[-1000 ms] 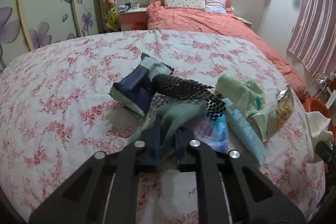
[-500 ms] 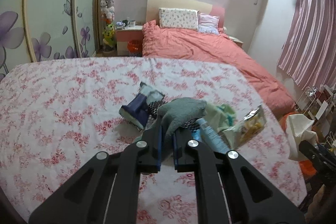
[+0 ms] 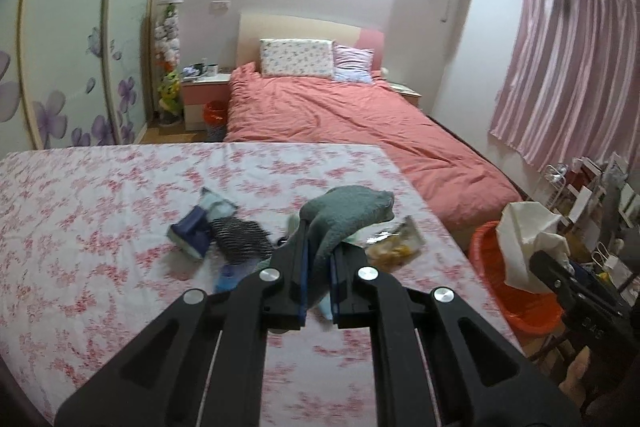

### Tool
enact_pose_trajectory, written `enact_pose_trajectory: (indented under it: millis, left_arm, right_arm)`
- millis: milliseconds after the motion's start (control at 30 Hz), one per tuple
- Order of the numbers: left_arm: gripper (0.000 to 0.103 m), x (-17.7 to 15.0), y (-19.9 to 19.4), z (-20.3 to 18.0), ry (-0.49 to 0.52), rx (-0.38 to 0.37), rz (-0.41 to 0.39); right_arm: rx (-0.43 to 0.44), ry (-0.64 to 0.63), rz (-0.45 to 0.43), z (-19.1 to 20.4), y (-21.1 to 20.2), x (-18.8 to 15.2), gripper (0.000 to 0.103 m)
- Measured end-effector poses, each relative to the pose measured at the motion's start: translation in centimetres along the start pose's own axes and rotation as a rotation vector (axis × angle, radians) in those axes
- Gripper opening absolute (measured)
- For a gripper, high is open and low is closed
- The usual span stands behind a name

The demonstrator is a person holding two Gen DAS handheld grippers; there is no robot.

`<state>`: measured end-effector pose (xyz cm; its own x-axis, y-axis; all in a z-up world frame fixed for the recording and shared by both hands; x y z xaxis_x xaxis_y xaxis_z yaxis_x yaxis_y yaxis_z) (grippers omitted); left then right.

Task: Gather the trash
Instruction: 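Carry the tissue and grey-green cloth to the orange basket while both tools open to drop them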

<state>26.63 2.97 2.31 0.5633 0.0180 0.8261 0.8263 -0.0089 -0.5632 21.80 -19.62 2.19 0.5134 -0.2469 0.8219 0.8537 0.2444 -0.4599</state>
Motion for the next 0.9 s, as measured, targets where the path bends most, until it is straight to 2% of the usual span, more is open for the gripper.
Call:
enact_pose_trajectory:
  millis: [467, 900]
  left_arm:
    - [0.009, -0.1, -1.3, -7.9, 0.06, -0.129, -0.004]
    - [0.009, -1.7, -0.2, -18.3, 0.152, -0.277, 0.031]
  right_arm:
    - [-0.093, 0.064, -0.089, -5.5, -3.1, 1.0, 0.059]
    - [-0.21, 0.169, -0.13, -12.9, -4.7, 1.1, 0.059]
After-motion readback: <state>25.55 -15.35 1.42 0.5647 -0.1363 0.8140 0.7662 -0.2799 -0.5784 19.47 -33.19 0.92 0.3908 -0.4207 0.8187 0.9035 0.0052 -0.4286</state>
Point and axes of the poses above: each gripper's, at about its wrist camera, not at the fingertips, and y roughly the way its jaws point, z to its left, x to its top, the point moved 6 cm from there along y, roughly the way its jaws point, and after that the axes turned 13 degrees about x, right-handed, at the moved point
